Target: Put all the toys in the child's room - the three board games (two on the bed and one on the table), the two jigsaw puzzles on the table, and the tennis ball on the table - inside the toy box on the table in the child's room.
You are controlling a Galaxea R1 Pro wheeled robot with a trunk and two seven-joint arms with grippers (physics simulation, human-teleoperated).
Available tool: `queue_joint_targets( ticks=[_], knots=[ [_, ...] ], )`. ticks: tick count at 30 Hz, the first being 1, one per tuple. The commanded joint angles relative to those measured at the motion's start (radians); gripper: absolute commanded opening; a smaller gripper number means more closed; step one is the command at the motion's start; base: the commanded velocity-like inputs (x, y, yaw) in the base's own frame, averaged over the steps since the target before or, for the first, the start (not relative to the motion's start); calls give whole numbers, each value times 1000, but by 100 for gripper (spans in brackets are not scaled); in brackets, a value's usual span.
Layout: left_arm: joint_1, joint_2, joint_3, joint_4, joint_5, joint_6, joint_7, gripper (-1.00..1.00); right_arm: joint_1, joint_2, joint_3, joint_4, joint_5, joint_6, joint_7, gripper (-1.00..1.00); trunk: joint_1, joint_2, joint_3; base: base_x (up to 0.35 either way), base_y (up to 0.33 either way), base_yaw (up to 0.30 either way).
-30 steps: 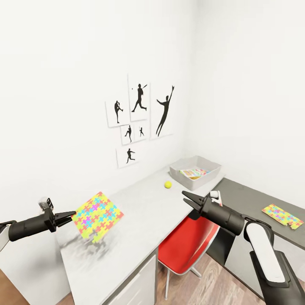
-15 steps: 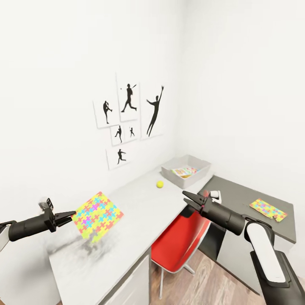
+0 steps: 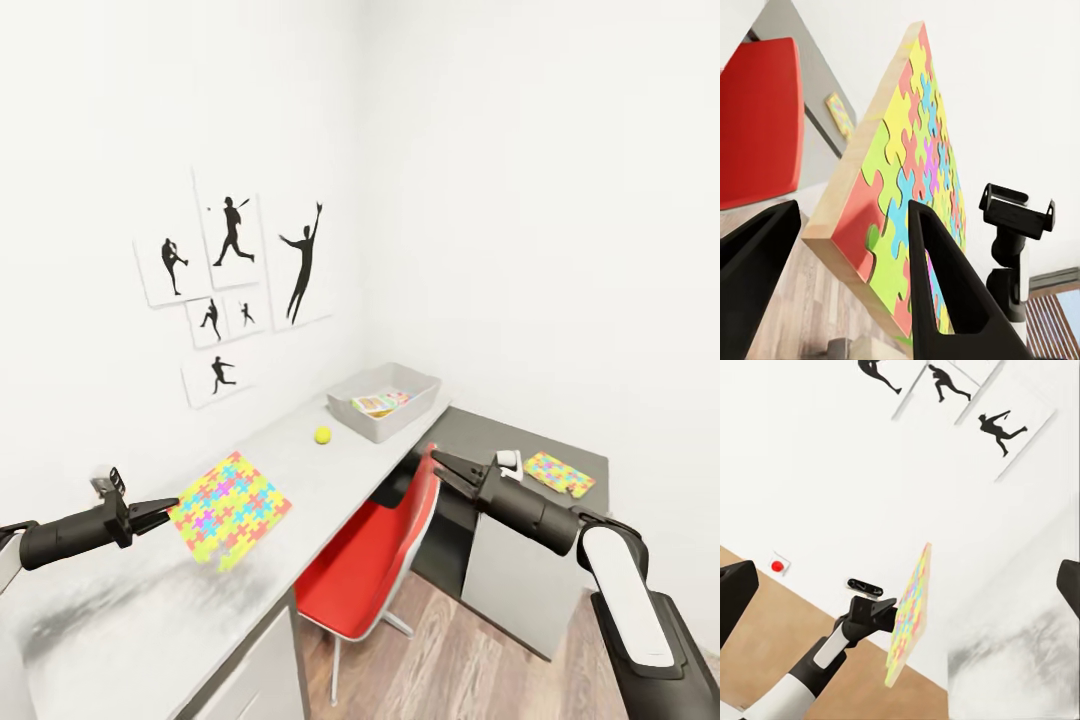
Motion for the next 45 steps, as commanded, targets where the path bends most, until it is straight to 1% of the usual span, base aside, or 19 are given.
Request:
queue_joint_targets(
  ticks=[1,12,23,32,35,36,37,38,40,43,44,45],
  knots=[
    [-1,1,-1,0,3,9,-3,-100,-1,0,-1,1,6,4,8,100,0,-1,-1,0,-298,-48],
    [-1,1,0,0,1,9,-1,-100,-1,1,4,-2,6,2,3,100,0,-1,-1,12,-300,-7],
    [-1,1,1,0,1,9,2,-100,-1,1,4,-2,6,2,3,100,0,-1,-1,185,-269,4],
    [-1,1,2,0,1,9,3,-100,-1,2,-2,-1,10,1,0,100,0,-1,-4,231,-253,194],
    [-1,1,2,0,1,9,3,-100,-4,-3,-6,0,12,-1,-9,100,0,-1,-8,232,-253,199],
    [-1,1,2,0,1,9,3,-100,-12,-7,-8,0,13,1,-12,100,0,-1,-9,232,-253,192],
    [-1,1,2,0,1,9,3,-100,-34,-11,-12,0,14,6,-17,100,0,-1,-10,232,-253,191],
    [-1,1,2,0,1,9,3,-100,-88,-15,-19,1,14,13,-31,100,0,-1,-12,232,-253,189],
    [-1,0,1,0,1,9,4,-100,-163,-18,-23,17,12,23,-72,100,0,-1,-14,232,-253,188],
    [-1,-1,1,0,1,9,4,-100,-251,-19,-26,79,10,28,-156,100,0,-1,-18,232,-253,187],
    [-1,0,1,0,1,9,4,-100,-288,-19,-26,127,9,31,-194,100,0,-1,-19,232,-253,187],
    [-1,0,1,0,1,9,4,-100,-306,-19,-26,160,10,32,-216,100,0,-1,-21,232,-253,187]
  ],
)
